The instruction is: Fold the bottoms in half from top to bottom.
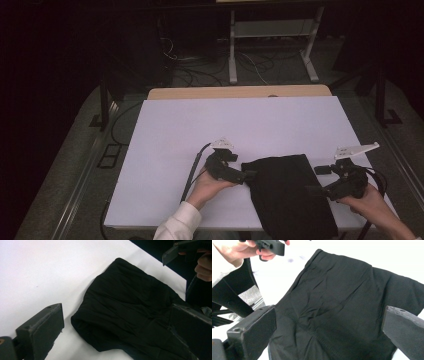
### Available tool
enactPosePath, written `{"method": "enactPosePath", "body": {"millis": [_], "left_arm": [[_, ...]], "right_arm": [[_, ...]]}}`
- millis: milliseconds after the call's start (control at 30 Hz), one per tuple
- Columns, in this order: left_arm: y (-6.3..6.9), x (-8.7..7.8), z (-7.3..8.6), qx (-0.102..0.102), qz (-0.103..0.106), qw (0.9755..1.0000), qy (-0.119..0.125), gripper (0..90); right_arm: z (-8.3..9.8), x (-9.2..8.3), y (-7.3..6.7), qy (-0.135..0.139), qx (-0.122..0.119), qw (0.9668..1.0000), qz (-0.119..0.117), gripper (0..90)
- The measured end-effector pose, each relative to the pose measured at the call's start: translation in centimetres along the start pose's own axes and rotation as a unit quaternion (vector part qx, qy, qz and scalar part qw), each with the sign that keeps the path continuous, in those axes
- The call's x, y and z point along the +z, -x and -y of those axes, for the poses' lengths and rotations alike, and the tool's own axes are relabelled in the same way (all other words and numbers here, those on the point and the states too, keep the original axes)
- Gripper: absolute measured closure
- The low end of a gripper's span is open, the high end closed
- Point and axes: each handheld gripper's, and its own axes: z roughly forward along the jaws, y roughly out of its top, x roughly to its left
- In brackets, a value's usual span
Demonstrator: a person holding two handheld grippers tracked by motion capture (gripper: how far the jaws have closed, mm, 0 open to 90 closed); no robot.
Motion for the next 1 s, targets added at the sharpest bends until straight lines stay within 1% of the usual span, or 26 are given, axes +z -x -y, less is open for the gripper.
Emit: {"method": "enactPosePath", "body": {"millis": [167, 233, 267, 367, 600, 867, 933, 1000], "left_arm": [[-0.1, 0.4, -0.3, 0.004, -0.003, 1.0, -0.006, 0.0], [-0.1, 0.5, -0.4, 0.004, -0.002, 1.0, -0.005, 0.0], [-0.1, 0.6, -0.5, 0.003, -0.002, 1.0, -0.004, 0.0], [0.0, 0.9, -0.7, 0.008, -0.001, 0.9999, -0.007, 0.0], [-0.1, 1.5, -0.9, 0.014, -0.007, 0.9998, -0.012, 0.0], [-0.6, 2.1, -0.7, 0.012, -0.008, 0.9997, -0.017, 0.0], [-0.7, 2.3, -0.7, 0.015, -0.008, 0.9997, -0.019, 0.0], [-0.8, 2.4, -0.6, 0.012, -0.008, 0.9997, -0.02, 0.0]], "right_arm": [[-0.7, 0.4, 0.9, 0.0, 0.001, 1.0, 0.01, 0.0], [-1.0, 0.5, 1.2, 0.0, 0.0, 1.0, 0.008, 0.0], [-1.2, 0.5, 1.4, 0.002, -0.004, 1.0, 0.006, 0.0], [-1.7, 0.6, 1.7, 0.007, -0.012, 0.9998, 0.013, 0.0], [-2.8, 1.0, 2.5, 0.01, -0.02, 0.9995, 0.024, 0.0], [-3.5, 1.7, 3.7, 0.005, -0.017, 0.9995, 0.028, 0.0], [-3.6, 1.9, 4.0, 0.003, -0.015, 0.9994, 0.03, 0.0], [-3.6, 2.1, 4.4, -0.001, -0.013, 0.9994, 0.031, 0.0]]}}
